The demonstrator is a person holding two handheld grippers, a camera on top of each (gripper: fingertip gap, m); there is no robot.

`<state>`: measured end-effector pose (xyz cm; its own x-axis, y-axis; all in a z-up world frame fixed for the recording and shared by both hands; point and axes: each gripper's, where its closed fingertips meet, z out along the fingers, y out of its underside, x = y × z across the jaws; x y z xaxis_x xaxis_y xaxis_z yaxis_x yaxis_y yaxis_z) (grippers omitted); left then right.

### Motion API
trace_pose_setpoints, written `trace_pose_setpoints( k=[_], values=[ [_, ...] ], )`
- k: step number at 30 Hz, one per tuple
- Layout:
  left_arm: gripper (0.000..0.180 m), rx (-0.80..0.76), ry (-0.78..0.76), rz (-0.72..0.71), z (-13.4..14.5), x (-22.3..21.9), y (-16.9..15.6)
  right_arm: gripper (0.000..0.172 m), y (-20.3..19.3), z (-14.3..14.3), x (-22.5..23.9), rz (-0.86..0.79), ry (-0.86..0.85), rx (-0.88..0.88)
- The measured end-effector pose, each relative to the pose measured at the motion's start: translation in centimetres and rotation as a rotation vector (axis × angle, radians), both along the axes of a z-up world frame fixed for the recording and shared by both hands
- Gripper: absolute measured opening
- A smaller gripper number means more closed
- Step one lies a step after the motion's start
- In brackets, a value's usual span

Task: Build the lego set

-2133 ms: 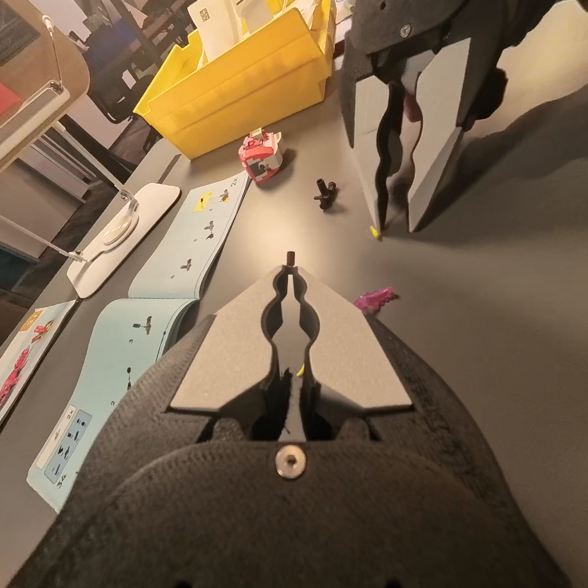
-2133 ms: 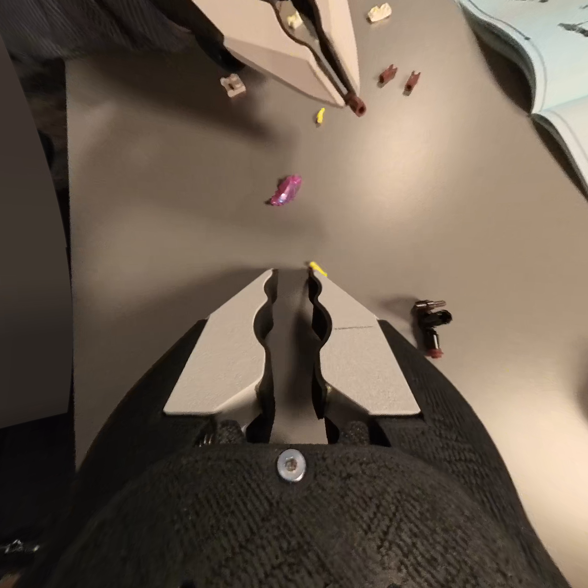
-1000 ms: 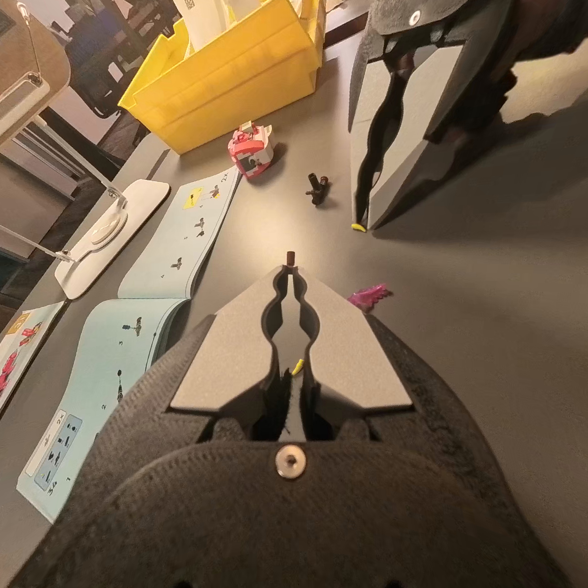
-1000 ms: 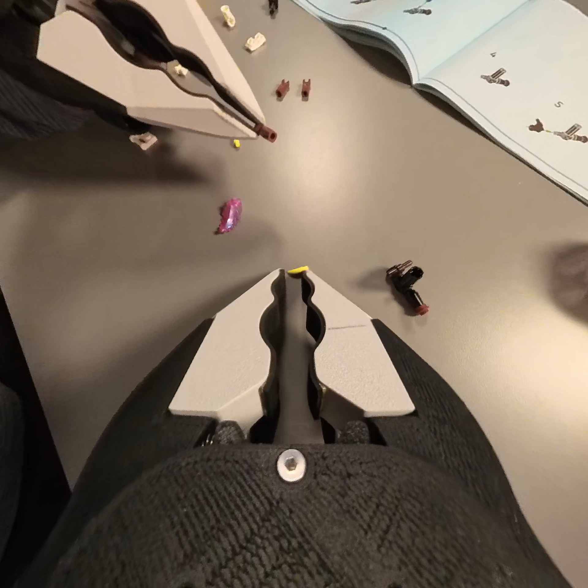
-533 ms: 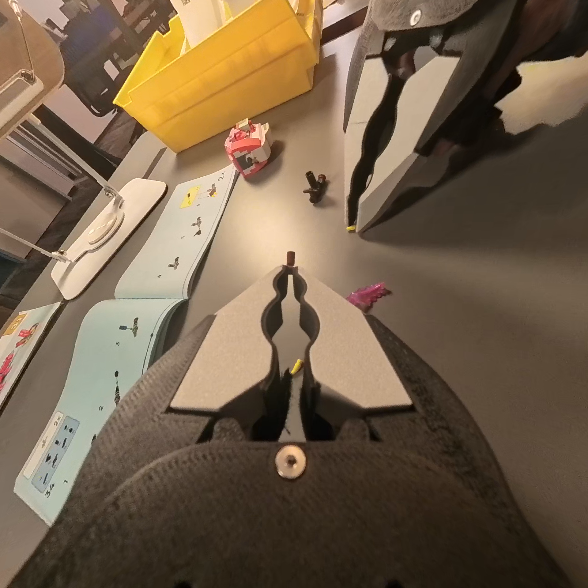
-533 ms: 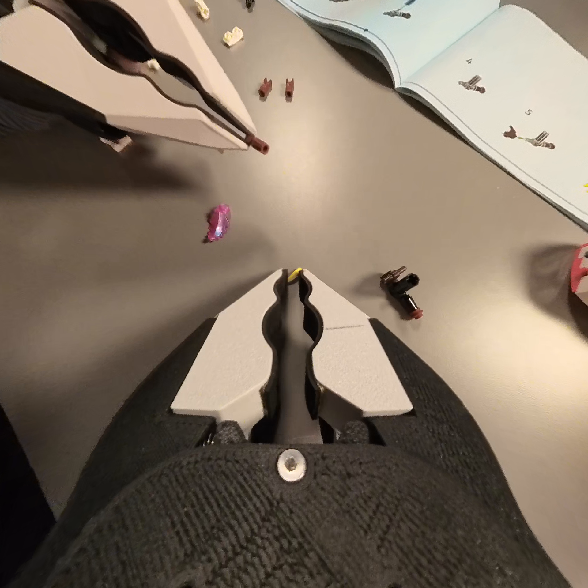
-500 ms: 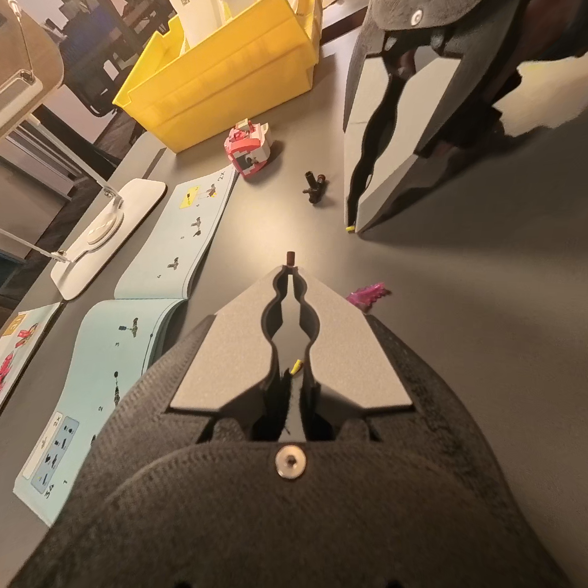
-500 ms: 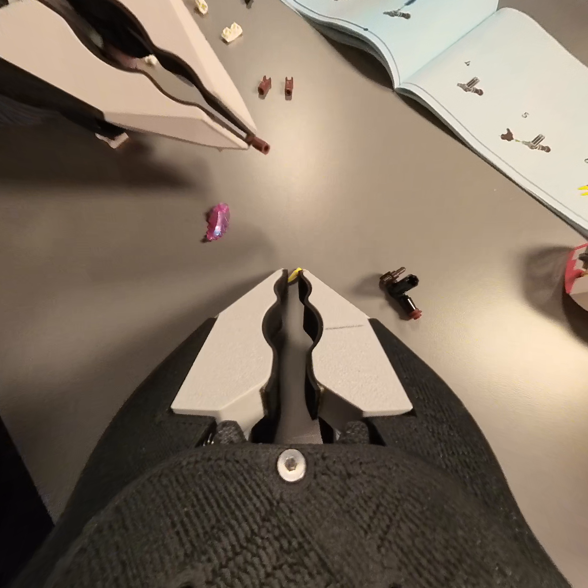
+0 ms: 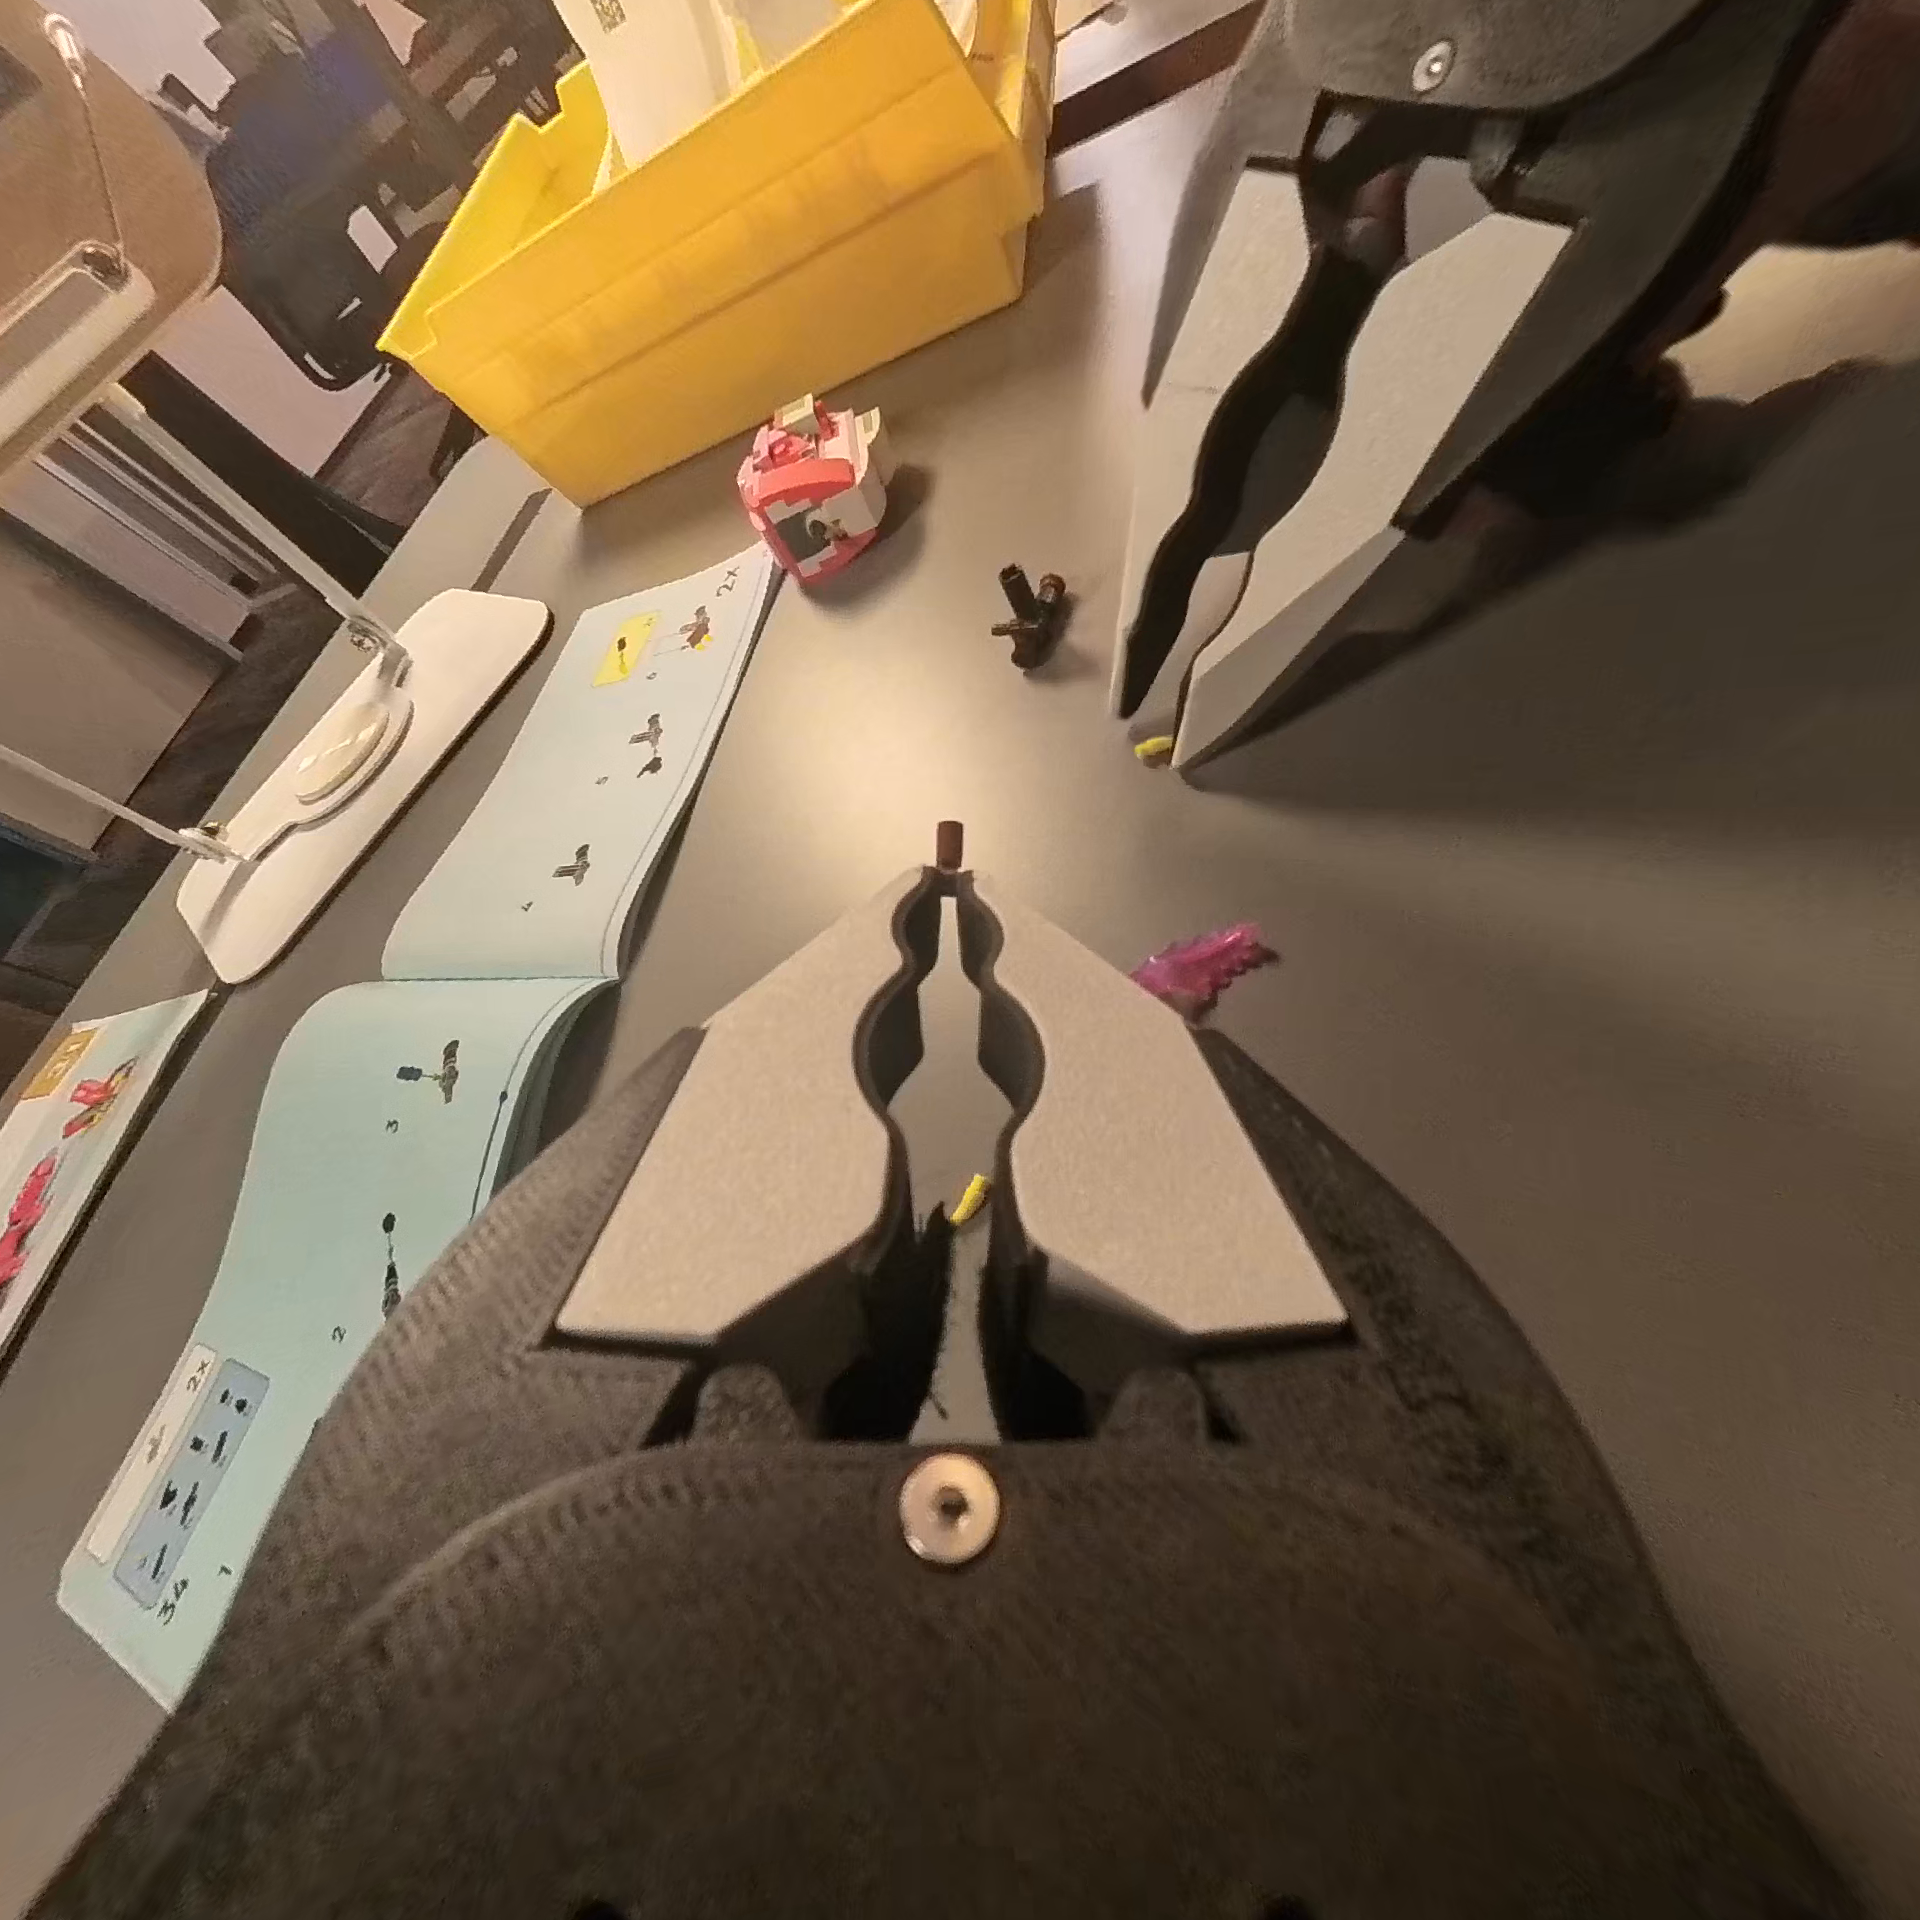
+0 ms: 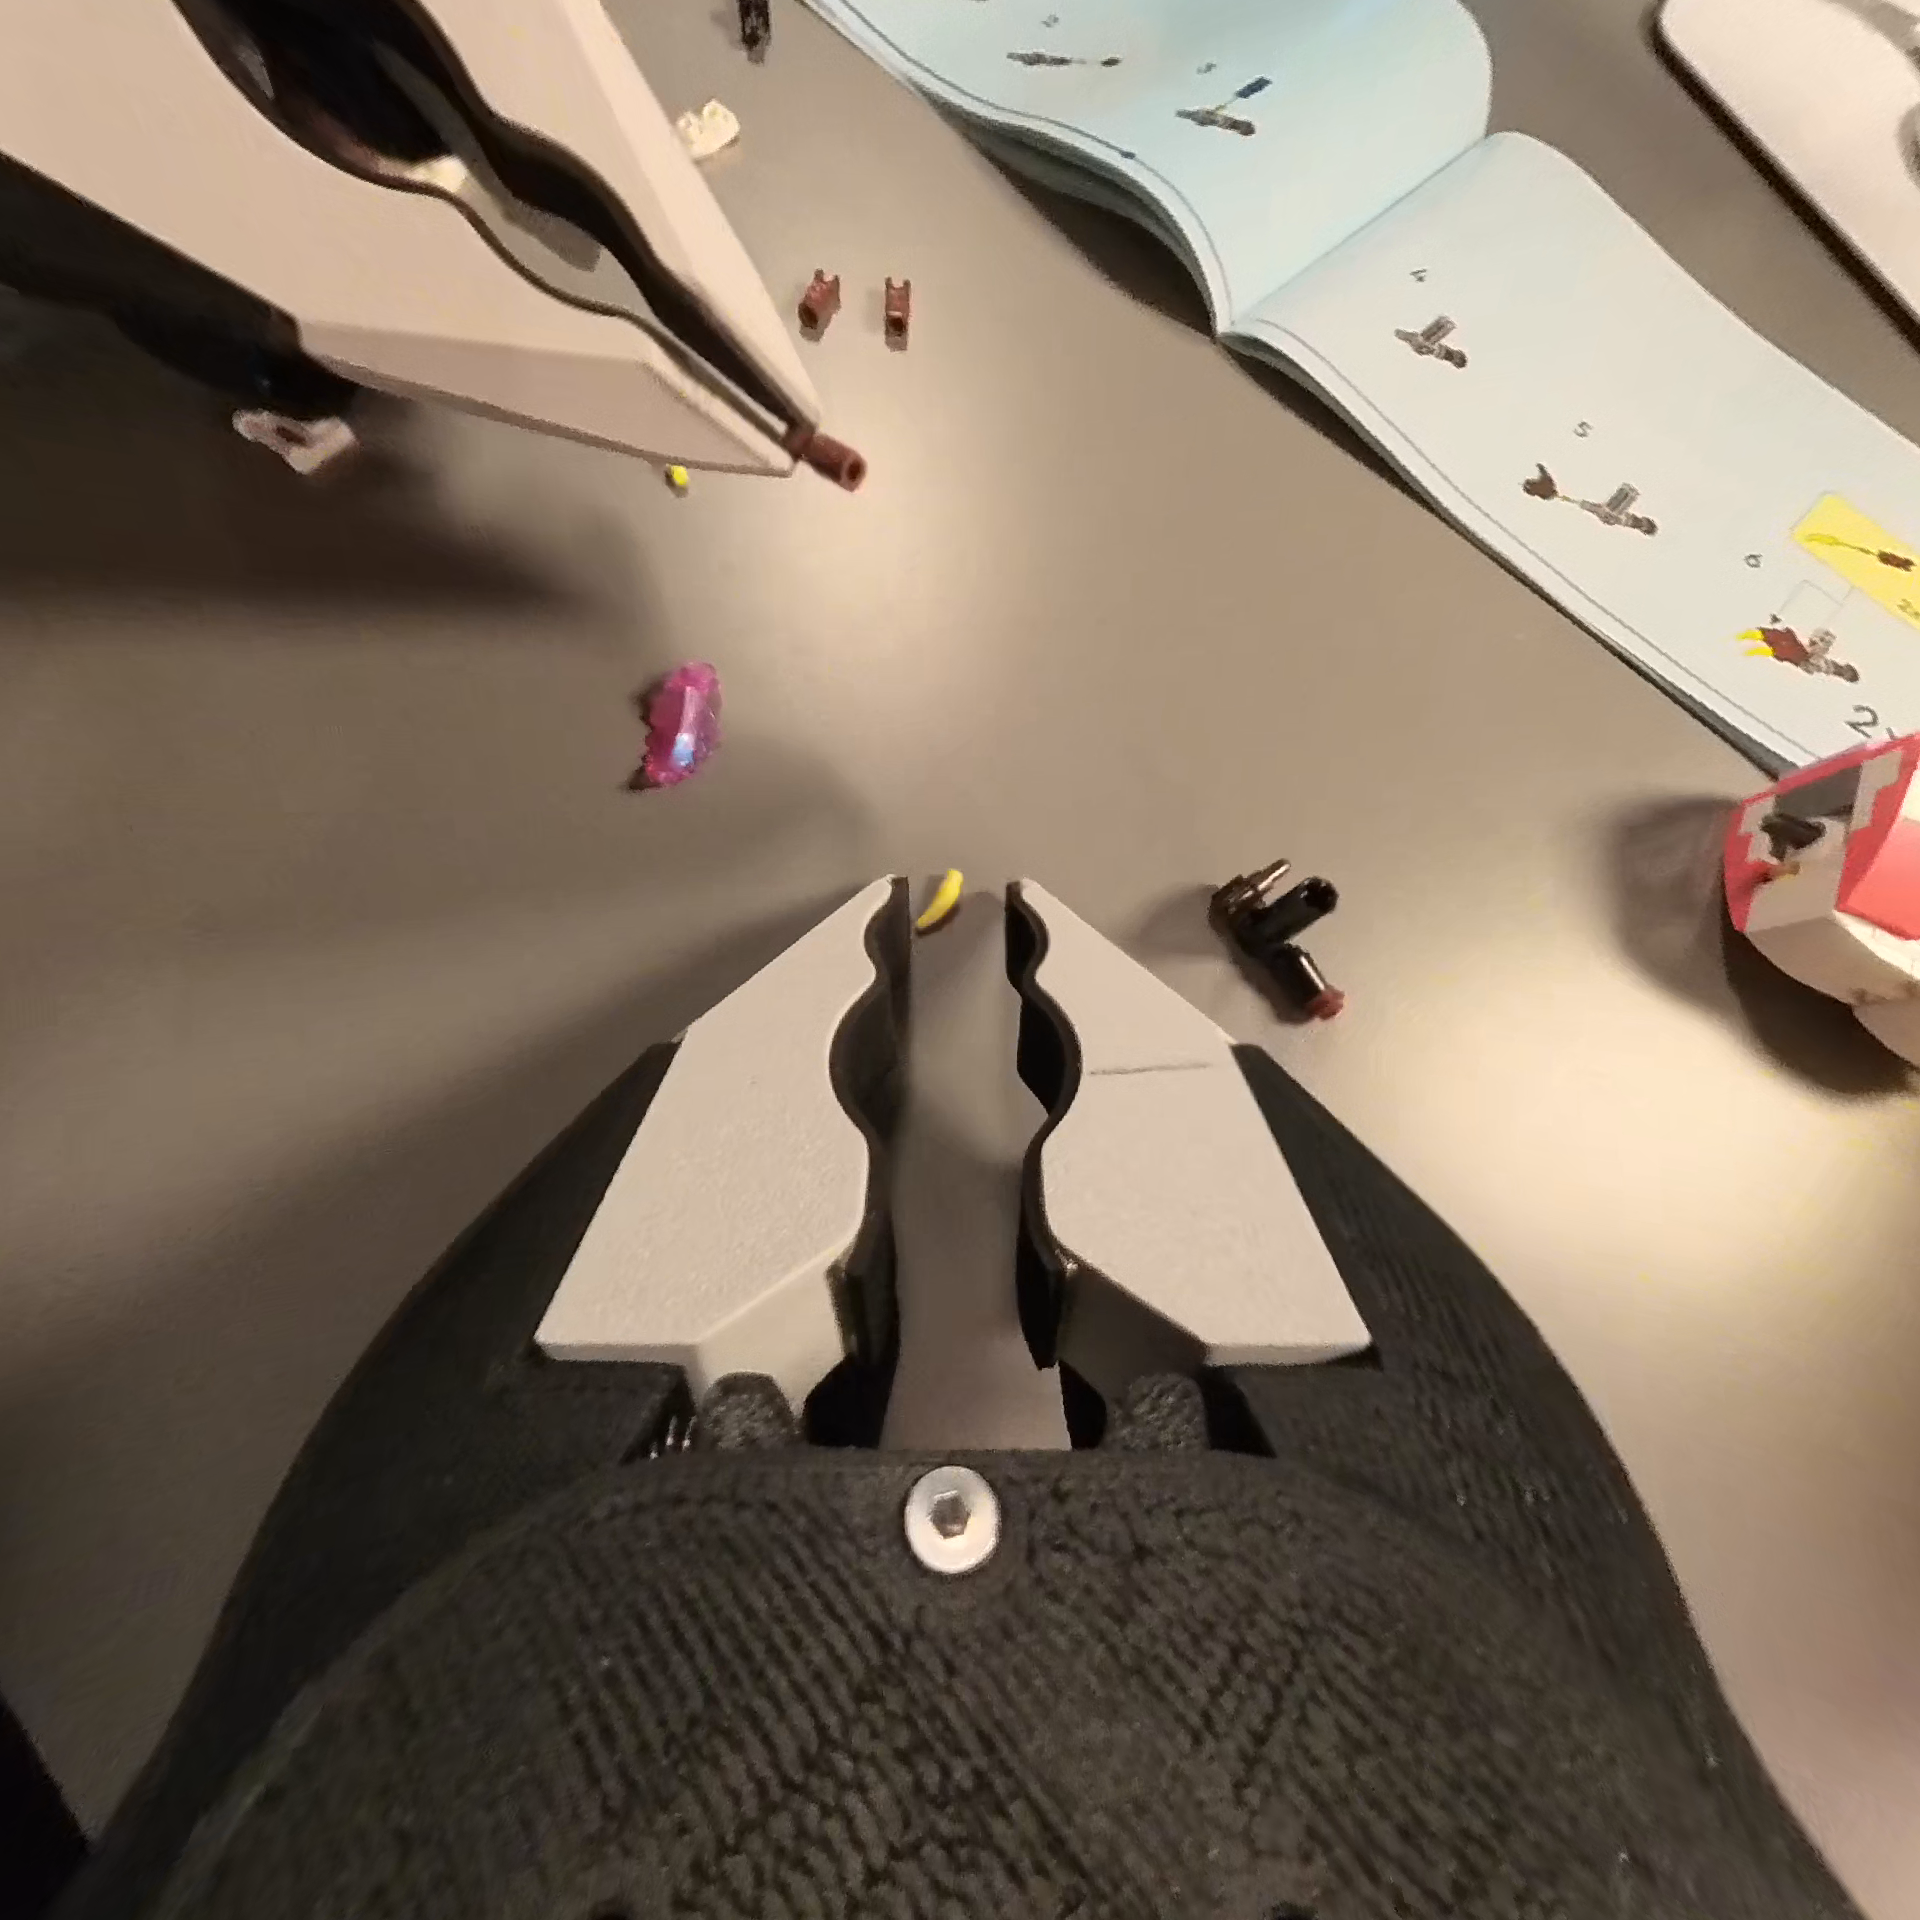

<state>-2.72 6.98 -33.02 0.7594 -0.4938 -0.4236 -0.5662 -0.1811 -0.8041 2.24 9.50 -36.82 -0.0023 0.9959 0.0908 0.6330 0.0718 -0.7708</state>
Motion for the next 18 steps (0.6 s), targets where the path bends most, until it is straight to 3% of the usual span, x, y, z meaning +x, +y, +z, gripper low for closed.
trace_pose_setpoints(
  k=[11, 18],
  values=[
    [0.002, -0.002, 0.004, -0.003, -0.07, 0.04, -0.01, 0.016, -0.15, -0.11, 0.18, -0.102, 0.002, -0.093],
    [0.002, -0.012, 0.011, -0.01, -0.41, 0.22, -0.02, 0.008, -0.06, -0.2, 0.26, -0.143, -0.048, -0.052]
  ],
)
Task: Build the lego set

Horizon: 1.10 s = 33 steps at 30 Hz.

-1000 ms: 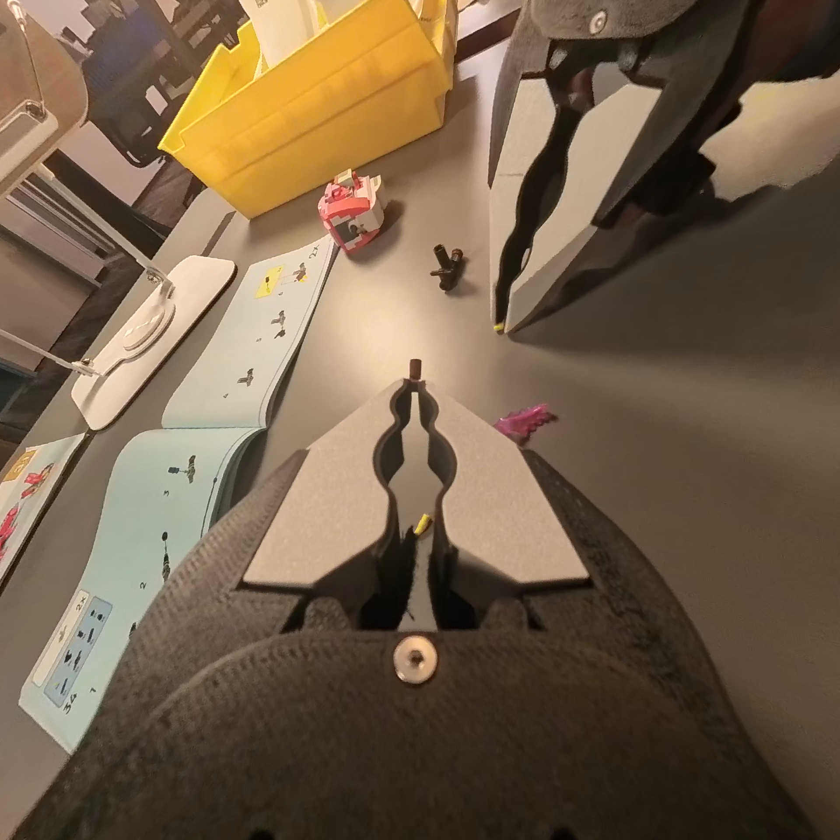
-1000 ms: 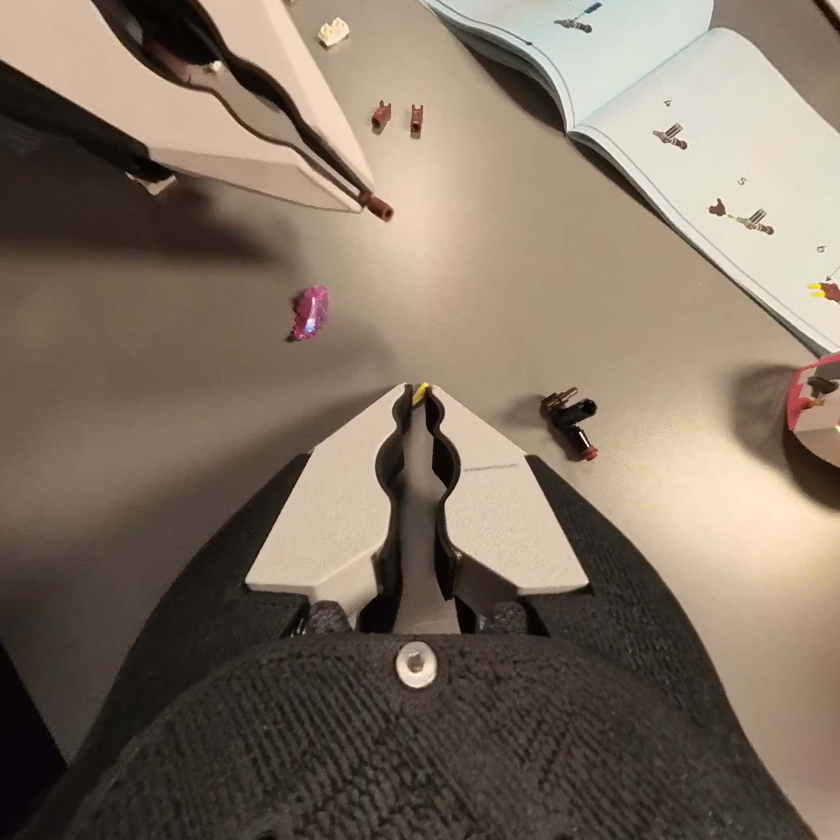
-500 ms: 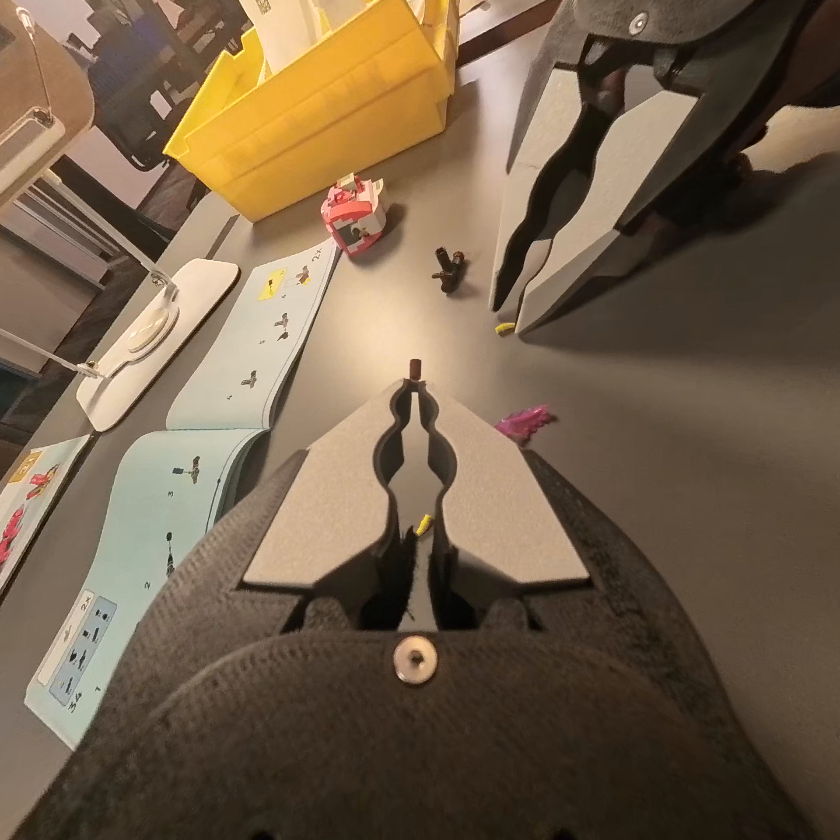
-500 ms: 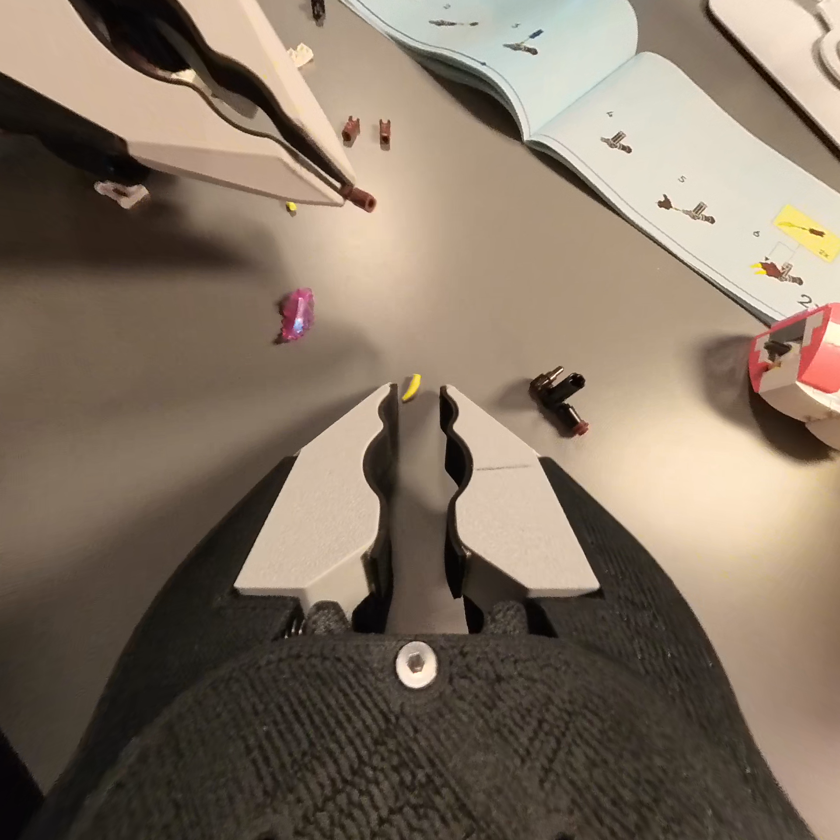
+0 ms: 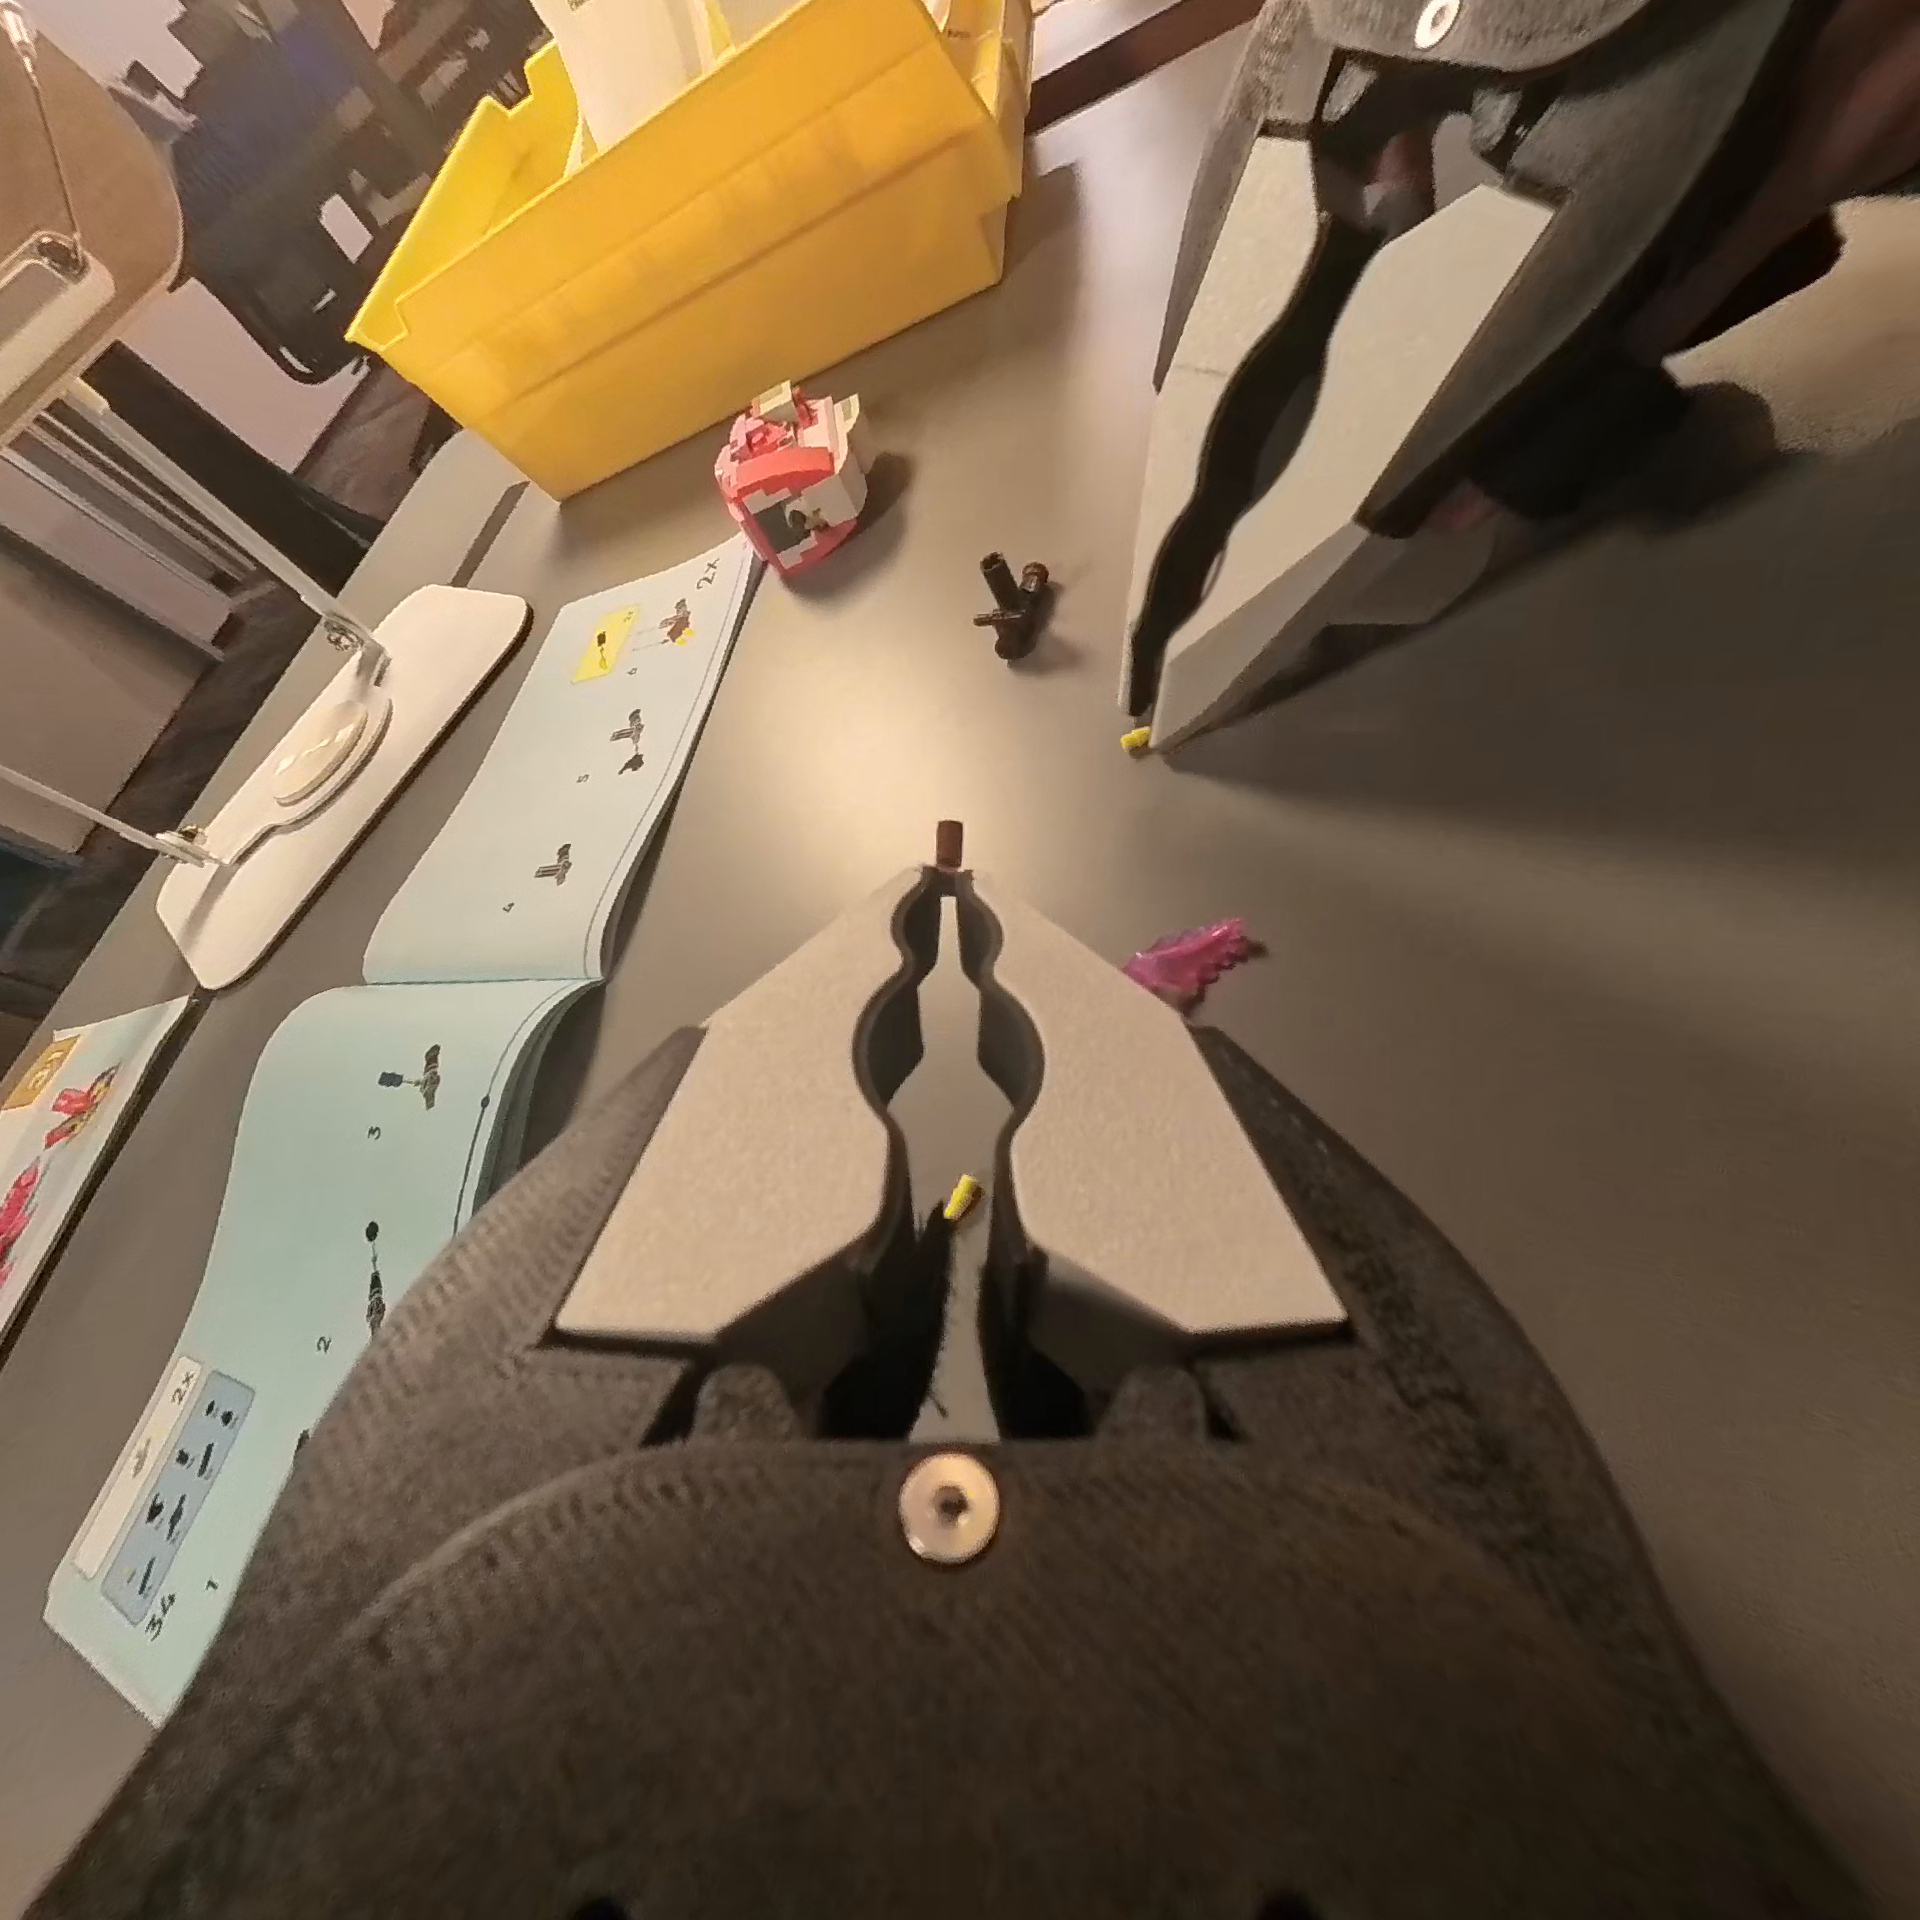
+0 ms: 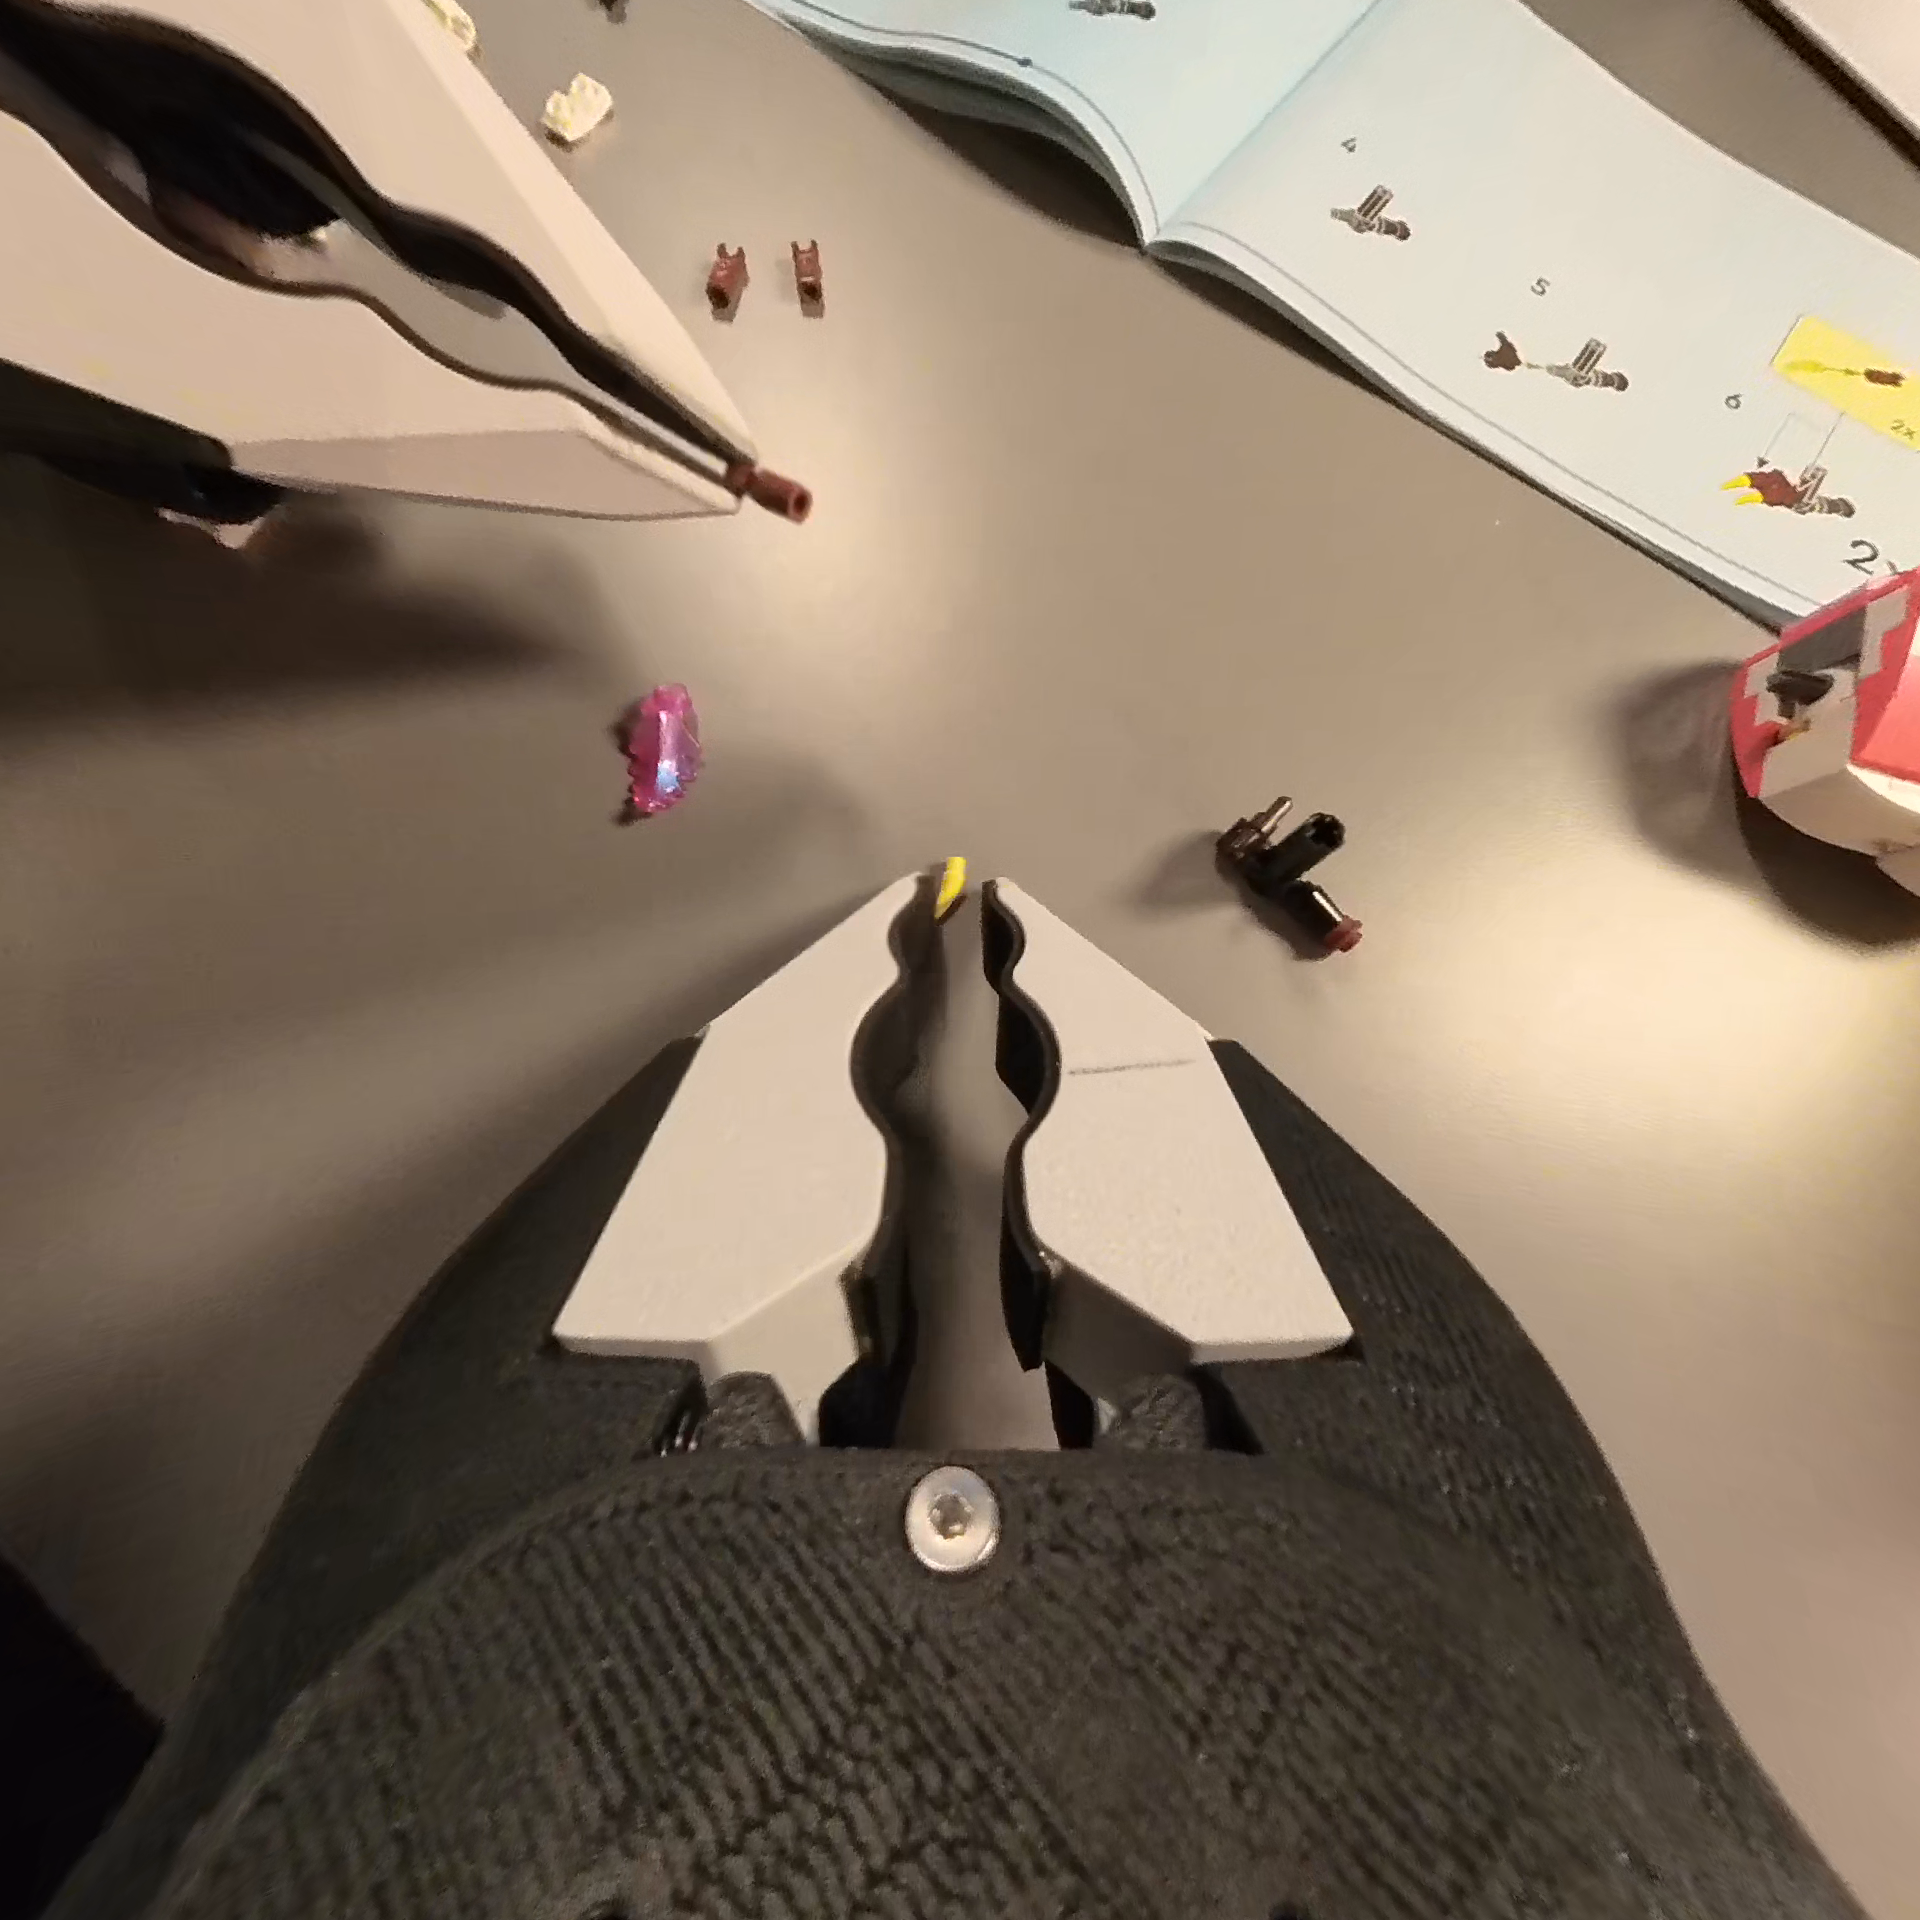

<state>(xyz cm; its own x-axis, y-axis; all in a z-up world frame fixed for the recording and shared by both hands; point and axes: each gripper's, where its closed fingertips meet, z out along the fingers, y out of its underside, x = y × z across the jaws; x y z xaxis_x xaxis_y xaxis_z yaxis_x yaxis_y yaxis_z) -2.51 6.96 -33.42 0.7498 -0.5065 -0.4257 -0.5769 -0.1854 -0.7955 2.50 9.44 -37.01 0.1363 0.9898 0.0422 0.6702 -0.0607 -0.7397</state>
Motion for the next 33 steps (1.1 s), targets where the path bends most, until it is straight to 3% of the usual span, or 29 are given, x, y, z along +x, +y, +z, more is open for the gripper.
trace_pose_setpoints(
  k=[9, 16, 18, 23, 26, 33],
  values=[
    [0.002, -0.007, 0.006, -0.008, -0.2, 0.2, 0.0, 0.0, 0.3, 0.0, 0.0, -0.024, -0.012, 0.018],
    [0.002, -0.035, -0.009, -0.042, -0.7, 0.4, -0.2, 0.0, 0.3, 0.0, -0.1, 0.106, -0.007, 0.085],
    [0.002, -0.043, -0.025, -0.06, -0.6, 0.5, -0.4, 0.0, 0.7, 0.1, -0.1, 0.159, -0.014, 0.179],
    [0.002, -0.102, -0.157, -0.122, -0.1, 1.4, -1.0, 0.0, -0.3, 2.7, -1.9, 0.407, 0.132, 0.693],
    [0.002, -0.15, -0.213, -0.084, -0.3, 0.7, -0.8, 0.0, -1.7, 3.6, -3.1, 0.524, 0.216, 0.898],
    [0.002, -0.227, -0.258, -0.075, -0.8, -0.2, -1.1, 0.0, -2.7, 3.5, -5.0, 0.625, 0.275, 1.074]
  ],
)
